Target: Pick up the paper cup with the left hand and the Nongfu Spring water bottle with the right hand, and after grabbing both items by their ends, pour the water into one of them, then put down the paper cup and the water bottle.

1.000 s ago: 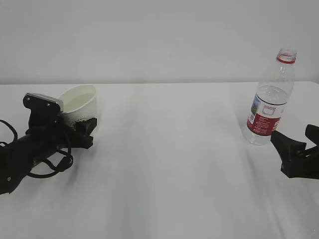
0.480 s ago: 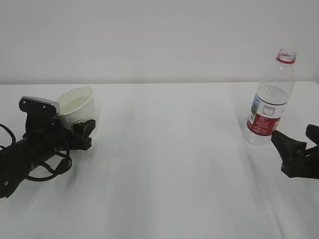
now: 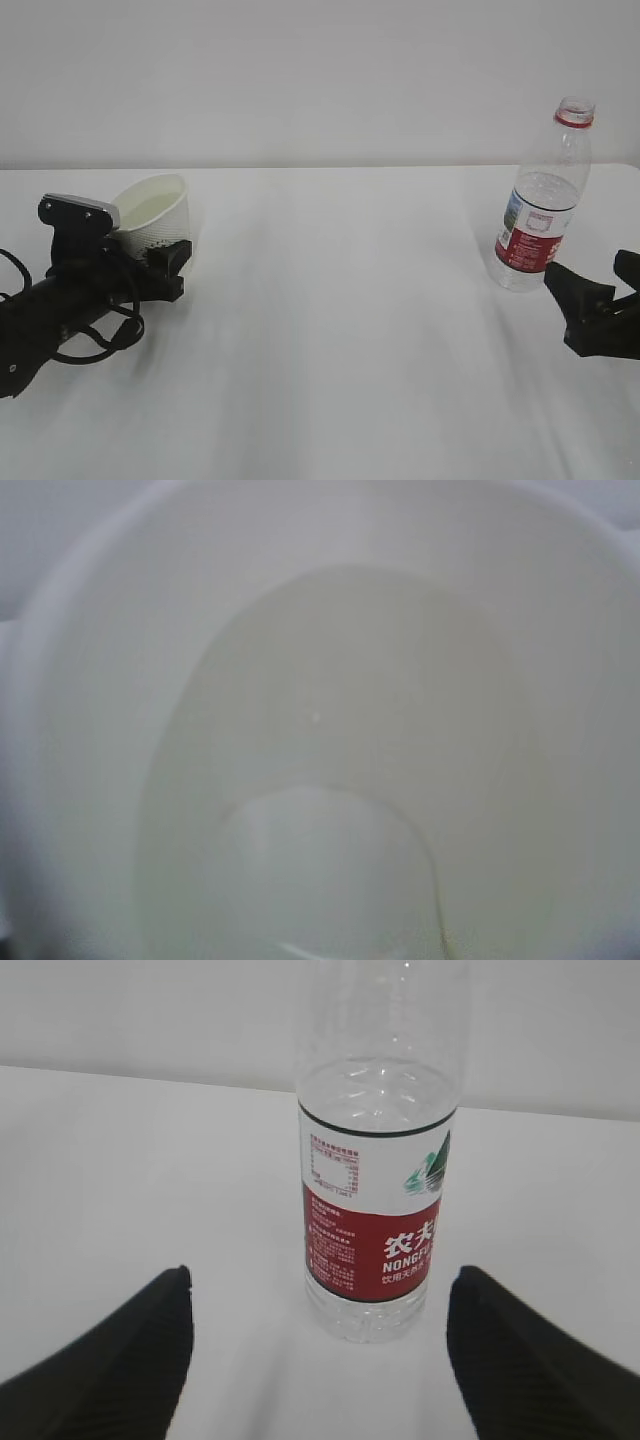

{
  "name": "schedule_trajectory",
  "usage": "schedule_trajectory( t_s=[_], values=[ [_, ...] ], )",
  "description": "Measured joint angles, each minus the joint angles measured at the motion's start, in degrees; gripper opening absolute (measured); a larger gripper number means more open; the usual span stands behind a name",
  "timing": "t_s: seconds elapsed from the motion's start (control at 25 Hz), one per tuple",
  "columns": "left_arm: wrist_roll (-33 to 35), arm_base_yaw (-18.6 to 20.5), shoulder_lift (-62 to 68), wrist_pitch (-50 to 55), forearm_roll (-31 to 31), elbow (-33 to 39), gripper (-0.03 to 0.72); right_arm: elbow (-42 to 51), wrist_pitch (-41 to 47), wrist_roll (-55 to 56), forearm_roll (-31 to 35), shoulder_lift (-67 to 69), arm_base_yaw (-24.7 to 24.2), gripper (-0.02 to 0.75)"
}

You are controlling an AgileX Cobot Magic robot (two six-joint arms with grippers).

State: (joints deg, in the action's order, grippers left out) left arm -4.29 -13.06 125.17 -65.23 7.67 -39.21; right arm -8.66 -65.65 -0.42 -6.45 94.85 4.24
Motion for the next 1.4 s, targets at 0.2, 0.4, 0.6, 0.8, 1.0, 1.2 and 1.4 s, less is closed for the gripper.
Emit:
schedule_trajectory(
  t_s=[0.2,0.4,0.6,0.8,1.0,1.2,1.4],
  values=[
    [0.0,0.0,0.0,0.0,0.0,0.0,0.475,0.0,0.0,0.0,0.1,0.0,0.0,0.593],
    [0.0,0.0,0.0,0.0,0.0,0.0,0.497,0.0,0.0,0.0,0.1,0.0,0.0,0.593],
    [0.0,0.0,0.0,0.0,0.0,0.0,0.519,0.0,0.0,0.0,0.1,0.0,0.0,0.593],
    [0.0,0.0,0.0,0.0,0.0,0.0,0.556,0.0,0.0,0.0,0.1,0.0,0.0,0.592],
    [0.0,0.0,0.0,0.0,-0.1,0.0,0.560,0.0,0.0,0.0,0.1,0.0,0.0,0.592],
    [0.0,0.0,0.0,0.0,-0.1,0.0,0.576,0.0,0.0,0.0,0.1,0.0,0.0,0.592],
    [0.0,0.0,0.0,0.0,-0.1,0.0,0.604,0.0,0.0,0.0,0.0,0.0,0.0,0.592]
  ],
)
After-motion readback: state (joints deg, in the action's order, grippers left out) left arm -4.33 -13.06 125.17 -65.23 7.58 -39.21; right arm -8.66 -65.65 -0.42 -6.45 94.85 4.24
